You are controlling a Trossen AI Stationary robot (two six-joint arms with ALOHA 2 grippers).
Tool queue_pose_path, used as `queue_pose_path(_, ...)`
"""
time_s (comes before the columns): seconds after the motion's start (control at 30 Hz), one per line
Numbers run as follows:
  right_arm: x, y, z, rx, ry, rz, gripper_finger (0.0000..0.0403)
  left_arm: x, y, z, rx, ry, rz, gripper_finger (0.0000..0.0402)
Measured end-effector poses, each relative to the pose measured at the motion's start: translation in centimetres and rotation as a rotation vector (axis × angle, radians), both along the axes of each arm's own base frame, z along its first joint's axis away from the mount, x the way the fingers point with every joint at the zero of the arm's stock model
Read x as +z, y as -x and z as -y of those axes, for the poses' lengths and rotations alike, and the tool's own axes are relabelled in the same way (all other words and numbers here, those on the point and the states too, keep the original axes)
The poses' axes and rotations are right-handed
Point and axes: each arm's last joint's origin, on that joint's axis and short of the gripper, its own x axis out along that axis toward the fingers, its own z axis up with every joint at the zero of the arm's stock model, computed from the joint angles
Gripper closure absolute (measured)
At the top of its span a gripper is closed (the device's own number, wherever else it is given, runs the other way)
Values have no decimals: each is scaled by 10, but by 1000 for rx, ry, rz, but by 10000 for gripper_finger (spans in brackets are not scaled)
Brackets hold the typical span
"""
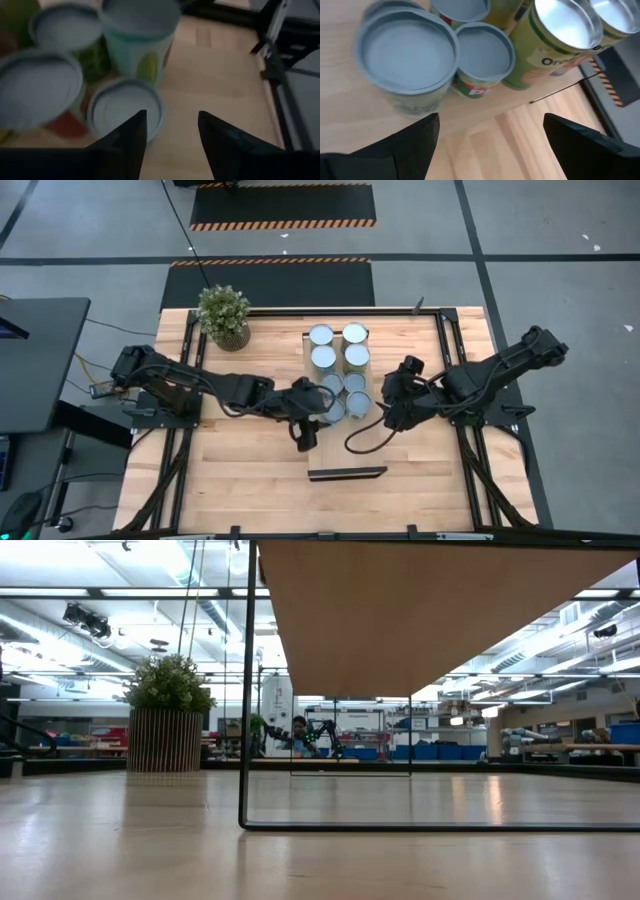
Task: Pick and place cans onto a shelf
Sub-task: Adjust the canned goods on the shelf
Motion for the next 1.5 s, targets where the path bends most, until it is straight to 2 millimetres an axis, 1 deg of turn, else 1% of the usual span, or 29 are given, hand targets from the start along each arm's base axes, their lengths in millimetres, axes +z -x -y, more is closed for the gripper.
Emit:
queue_pose_path(0.17,13,4,-5,40,-16,15,37,-6,-7,-8,61,59,0,229)
queue_pose_path(0.23,20,5,-6,55,-11,18,37,-6,-12,-11,55,92,24,234)
queue_pose_path(0.3,25,8,-6,63,2,1,37,-10,-12,-14,43,112,-5,239)
queue_pose_path(0.37,31,11,-6,63,4,6,37,-14,-17,-12,35,134,-7,243)
queue_pose_path(0.43,35,14,-7,57,4,0,37,-18,-15,-12,18,144,-42,247)
queue_pose_path(0.5,40,16,-8,53,-2,19,37,-18,-19,-10,-6,172,-22,250)
queue_pose_path(0.6,43,19,-10,56,1,36,37,-21,-19,-6,-35,218,-45,252)
queue_pose_path(0.73,44,23,-14,67,2,45,37,-23,-20,1,-47,256,-46,253)
queue_pose_path(1.0,44,26,-19,80,2,50,37,-16,-21,19,-90,355,16,253)
queue_pose_path(1.1,44,26,-20,82,0,51,37,-9,-22,25,-118,366,64,253)
queue_pose_path(1.17,44,26,-21,84,-2,52,37,-2,-20,27,-136,336,45,253)
queue_pose_path(1.23,44,27,-22,84,-4,56,37,5,-17,26,-113,280,-5,253)
queue_pose_path(1.33,44,26,-22,83,-10,64,37,10,-10,19,8,141,-111,253)
queue_pose_path(1.43,44,26,-23,74,-19,73,37,17,-5,12,169,26,-125,253)
queue_pose_path(1.5,44,27,-24,72,-25,77,37,18,-1,8,247,-28,-158,253)
